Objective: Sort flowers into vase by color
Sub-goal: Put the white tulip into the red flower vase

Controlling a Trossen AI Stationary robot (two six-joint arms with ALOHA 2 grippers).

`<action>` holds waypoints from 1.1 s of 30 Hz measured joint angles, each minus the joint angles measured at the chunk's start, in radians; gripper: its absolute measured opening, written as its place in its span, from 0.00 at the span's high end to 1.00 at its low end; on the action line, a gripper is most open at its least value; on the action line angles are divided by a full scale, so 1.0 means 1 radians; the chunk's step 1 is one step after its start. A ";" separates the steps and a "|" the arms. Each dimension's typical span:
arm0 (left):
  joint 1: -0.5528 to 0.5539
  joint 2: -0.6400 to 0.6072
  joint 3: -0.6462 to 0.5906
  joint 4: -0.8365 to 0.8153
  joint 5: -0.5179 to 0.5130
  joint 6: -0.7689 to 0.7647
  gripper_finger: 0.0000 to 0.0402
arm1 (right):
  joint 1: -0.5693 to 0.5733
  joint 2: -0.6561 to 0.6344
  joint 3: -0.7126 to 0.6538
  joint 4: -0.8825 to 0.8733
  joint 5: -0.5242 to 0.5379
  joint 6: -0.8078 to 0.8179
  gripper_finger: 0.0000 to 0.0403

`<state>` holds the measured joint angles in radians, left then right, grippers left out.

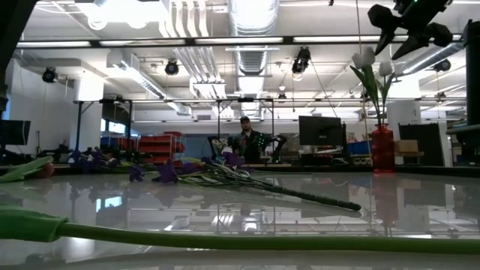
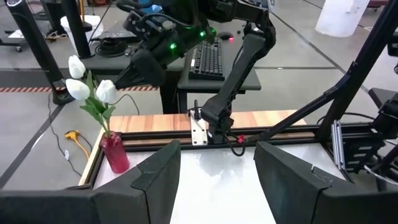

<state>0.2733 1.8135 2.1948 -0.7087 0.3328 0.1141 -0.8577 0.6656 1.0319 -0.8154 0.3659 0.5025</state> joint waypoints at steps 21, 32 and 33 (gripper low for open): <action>0.000 -0.041 0.000 -0.122 0.000 0.044 0.52 | 0.000 -0.028 0.070 -0.051 -0.162 0.085 0.46; -0.013 -0.049 -0.007 -0.191 0.000 0.050 0.52 | 0.002 -0.055 0.169 -0.022 -0.629 -0.028 0.46; -0.019 -0.049 -0.014 -0.197 0.000 0.050 0.52 | 0.003 -0.059 0.169 -0.016 -0.665 -0.034 0.46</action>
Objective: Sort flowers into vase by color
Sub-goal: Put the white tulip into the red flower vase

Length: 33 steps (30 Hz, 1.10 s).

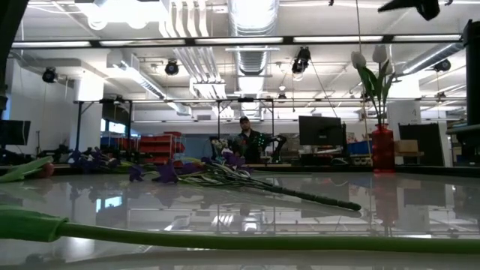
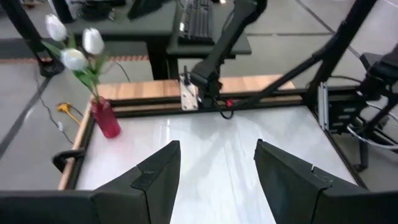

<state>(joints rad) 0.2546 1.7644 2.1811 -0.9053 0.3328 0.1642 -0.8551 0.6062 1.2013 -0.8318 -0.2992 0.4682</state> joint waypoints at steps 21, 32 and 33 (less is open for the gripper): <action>-0.125 -0.299 -0.589 -0.063 -0.080 -0.213 0.52 | 0.187 -0.012 -0.322 0.537 -0.165 0.119 0.46; -0.271 -0.549 -0.956 0.069 -0.080 -0.390 0.52 | 0.467 0.211 -0.294 0.687 0.054 0.163 0.46; -0.297 -0.567 -0.981 0.106 -0.082 -0.414 0.52 | 0.506 0.238 -0.278 0.686 0.077 0.163 0.46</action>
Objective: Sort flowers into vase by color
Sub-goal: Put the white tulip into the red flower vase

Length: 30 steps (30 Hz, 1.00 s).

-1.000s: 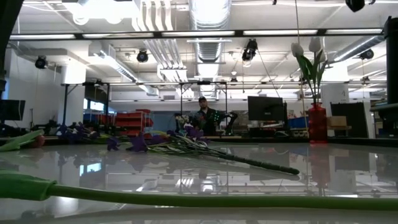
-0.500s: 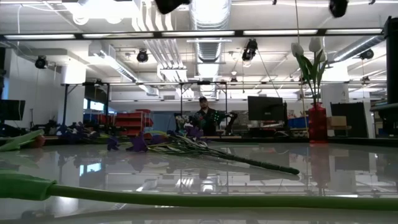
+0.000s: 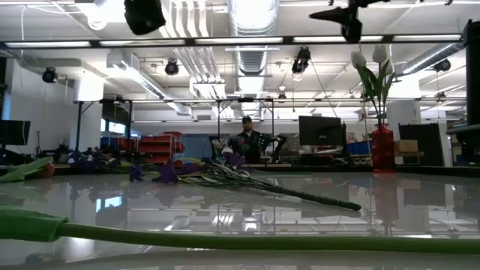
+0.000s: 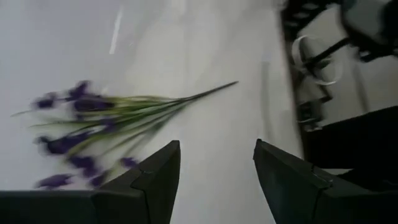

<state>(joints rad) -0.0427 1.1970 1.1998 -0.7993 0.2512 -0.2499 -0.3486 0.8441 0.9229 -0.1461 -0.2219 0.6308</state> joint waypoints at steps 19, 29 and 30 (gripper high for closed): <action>-0.392 -0.069 -0.089 0.292 -0.296 -0.208 0.52 | 0.625 0.583 0.417 0.002 0.301 -0.002 0.46; -0.457 -0.081 -0.088 0.279 -0.295 -0.366 0.52 | 0.792 0.943 0.694 -0.031 0.290 -0.036 0.46; -0.465 -0.079 -0.088 0.275 -0.295 -0.389 0.52 | 0.804 0.970 0.722 -0.066 0.290 -0.046 0.46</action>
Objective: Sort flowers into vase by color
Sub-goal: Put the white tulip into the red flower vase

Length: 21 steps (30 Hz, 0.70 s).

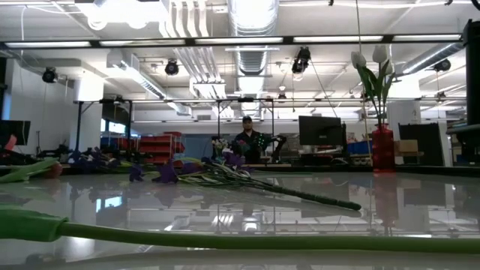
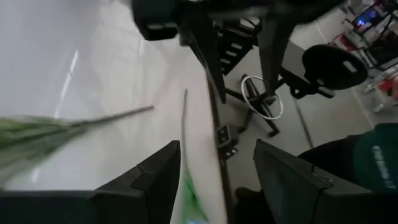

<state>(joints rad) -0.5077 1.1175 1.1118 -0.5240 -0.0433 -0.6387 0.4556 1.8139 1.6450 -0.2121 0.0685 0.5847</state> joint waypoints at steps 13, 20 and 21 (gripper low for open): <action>-0.039 0.054 0.000 -0.010 -0.160 -0.143 0.52 | 0.088 0.357 0.284 -0.219 0.012 -0.116 0.46; -0.040 0.102 0.000 0.008 -0.175 -0.186 0.52 | 0.071 0.580 0.539 -0.411 0.013 -0.133 0.46; -0.040 0.106 0.000 0.008 -0.176 -0.185 0.52 | 0.070 0.605 0.573 -0.431 0.015 -0.149 0.46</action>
<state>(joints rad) -0.5472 1.2237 1.1118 -0.5159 -0.2191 -0.8238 0.5259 2.4186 2.2180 -0.6430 0.0835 0.4360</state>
